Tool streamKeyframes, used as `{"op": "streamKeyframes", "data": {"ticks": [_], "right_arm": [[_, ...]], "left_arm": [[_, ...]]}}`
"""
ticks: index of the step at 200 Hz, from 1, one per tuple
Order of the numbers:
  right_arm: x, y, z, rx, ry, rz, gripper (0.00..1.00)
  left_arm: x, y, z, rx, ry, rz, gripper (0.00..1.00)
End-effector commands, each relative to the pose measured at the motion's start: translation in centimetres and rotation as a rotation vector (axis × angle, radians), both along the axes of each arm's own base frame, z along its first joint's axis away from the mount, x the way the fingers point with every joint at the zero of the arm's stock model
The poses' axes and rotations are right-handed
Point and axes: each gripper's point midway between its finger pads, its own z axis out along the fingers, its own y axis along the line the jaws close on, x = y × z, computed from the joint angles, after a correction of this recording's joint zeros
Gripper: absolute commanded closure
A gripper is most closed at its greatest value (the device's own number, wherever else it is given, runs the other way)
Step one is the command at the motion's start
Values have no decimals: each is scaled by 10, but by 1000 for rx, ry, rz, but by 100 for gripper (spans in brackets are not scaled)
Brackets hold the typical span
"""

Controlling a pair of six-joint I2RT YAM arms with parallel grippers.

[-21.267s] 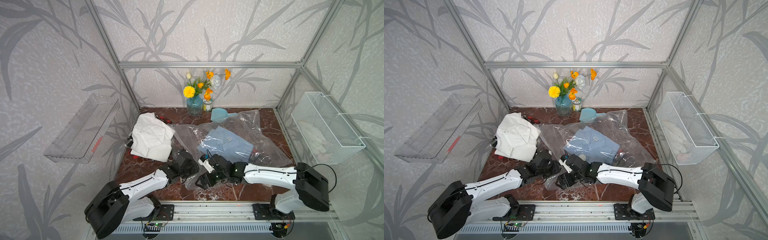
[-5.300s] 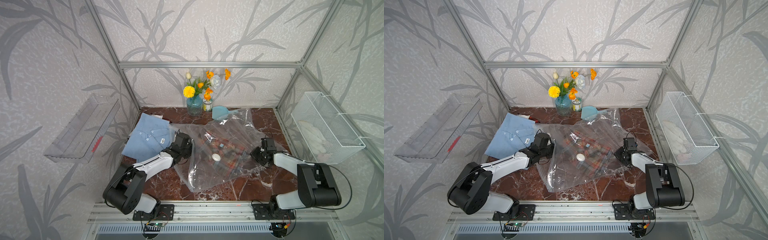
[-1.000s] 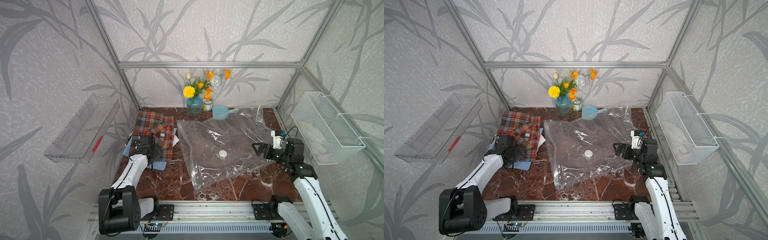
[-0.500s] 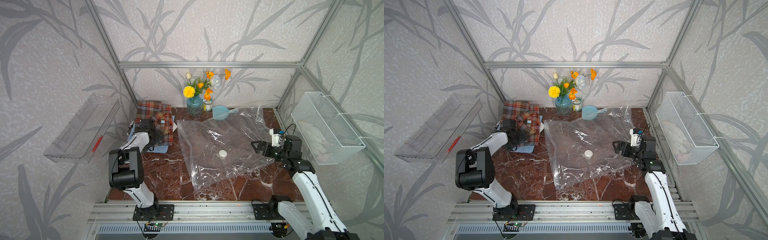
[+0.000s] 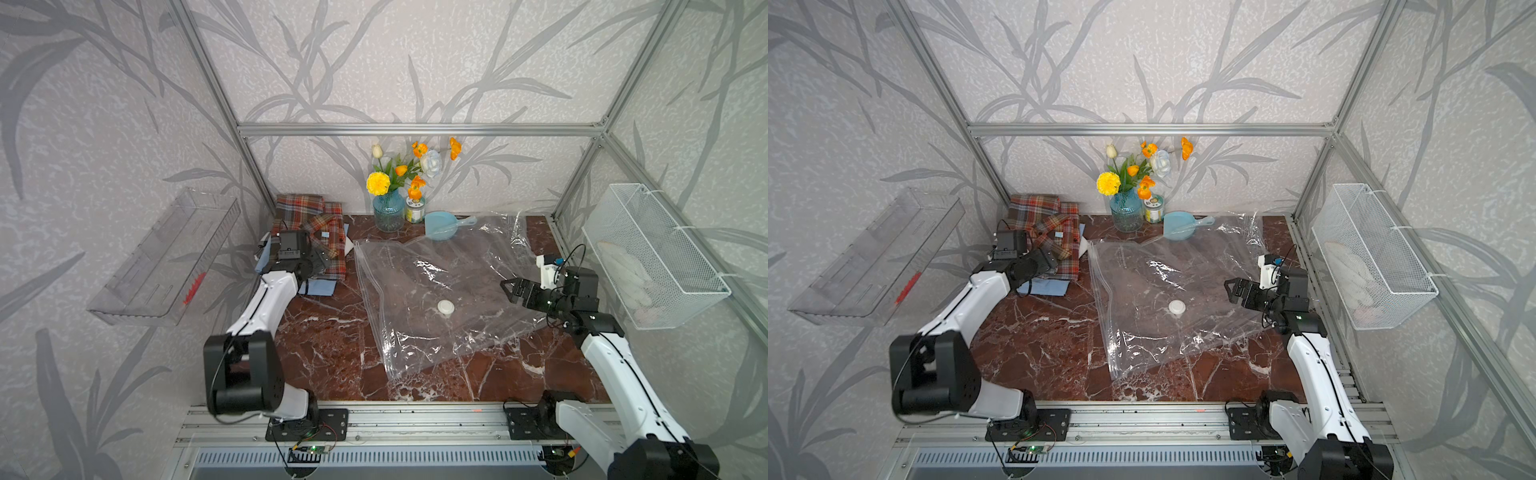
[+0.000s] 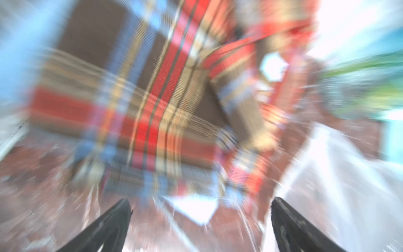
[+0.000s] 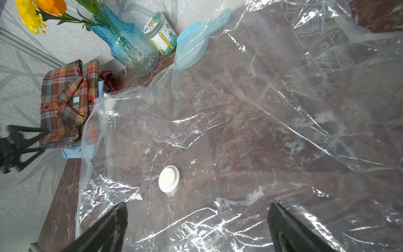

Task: Take the shirt out of the vacuum bag
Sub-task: Move the shirt to the corner of the board, then reset both arms

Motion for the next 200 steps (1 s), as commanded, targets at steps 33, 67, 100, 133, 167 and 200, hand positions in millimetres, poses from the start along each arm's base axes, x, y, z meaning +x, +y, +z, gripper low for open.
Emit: {"op": "streamKeyframes", "data": {"ticks": [33,67,100,133,167,200], "right_arm": [[41,-34,-25,-203,-54,-101,1],[58,-37,-61,-346,-103,-95,1],[66,-27,-83,-455,-198,-90,1],[75,6,-72,-652,-377,24,1],[83,-12,-84,-593,-502,-102,0],[91,-29,-90,-561,-364,-140,1]], "left_arm": [[-61,10,26,217,-269,62,0],[-68,6,-5,378,-372,32,0],[-55,1,-43,446,-333,-42,0],[-34,-8,-51,484,-400,-126,0],[-9,0,-74,425,-477,-139,0],[7,11,-86,369,-356,-130,0]]}}
